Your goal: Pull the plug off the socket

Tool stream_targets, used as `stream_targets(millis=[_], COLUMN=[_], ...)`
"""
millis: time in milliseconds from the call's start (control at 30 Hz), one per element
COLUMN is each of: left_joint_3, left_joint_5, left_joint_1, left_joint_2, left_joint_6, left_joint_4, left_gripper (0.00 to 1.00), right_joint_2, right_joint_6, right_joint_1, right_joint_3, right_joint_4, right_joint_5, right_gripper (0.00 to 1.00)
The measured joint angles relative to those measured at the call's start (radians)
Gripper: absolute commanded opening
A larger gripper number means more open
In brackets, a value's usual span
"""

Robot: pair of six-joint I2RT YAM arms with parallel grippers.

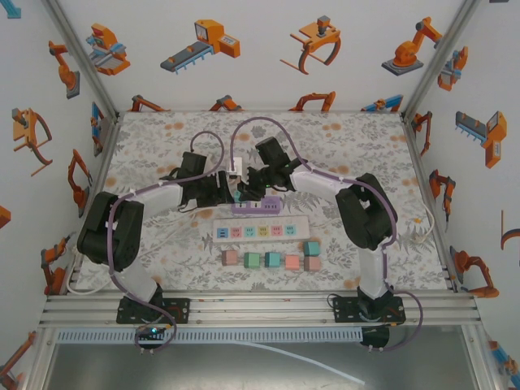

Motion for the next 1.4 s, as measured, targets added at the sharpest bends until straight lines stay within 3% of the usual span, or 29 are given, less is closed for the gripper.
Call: stream_targets(millis=[733,1033,1200,1400], left_joint_3=[0.049,0.058,0.08,0.096], left_joint_5=[-0.042,-0.044,-0.037,0.039], left_joint_1=[-0.015,-0.019,-0.02,-0.02], left_joint_2=[0.026,0.017,-0.009,-0.122], left_joint_6=[-0.003,0.0,0.019,0.061], left_joint_4=[-0.042,-0.075,-0.113,-0.103], left_gripper=[0.61,0.61,0.61,0.59], right_joint_2=[-0.027,-0.142,-0.287,-0.524], right_joint_6=[0.039,0.079,0.196,0.487], right_joint_1=[0.002,0.002,0.003,0.006], right_joint_3=[0.006,-0.015,-0.09,-0.22], right_joint_4=[0.003,0.029,0.068,0.106], right_joint_5=[0.003,0.047,0.125,0.299], right_gripper=[0.29,0.28,0.28,0.23])
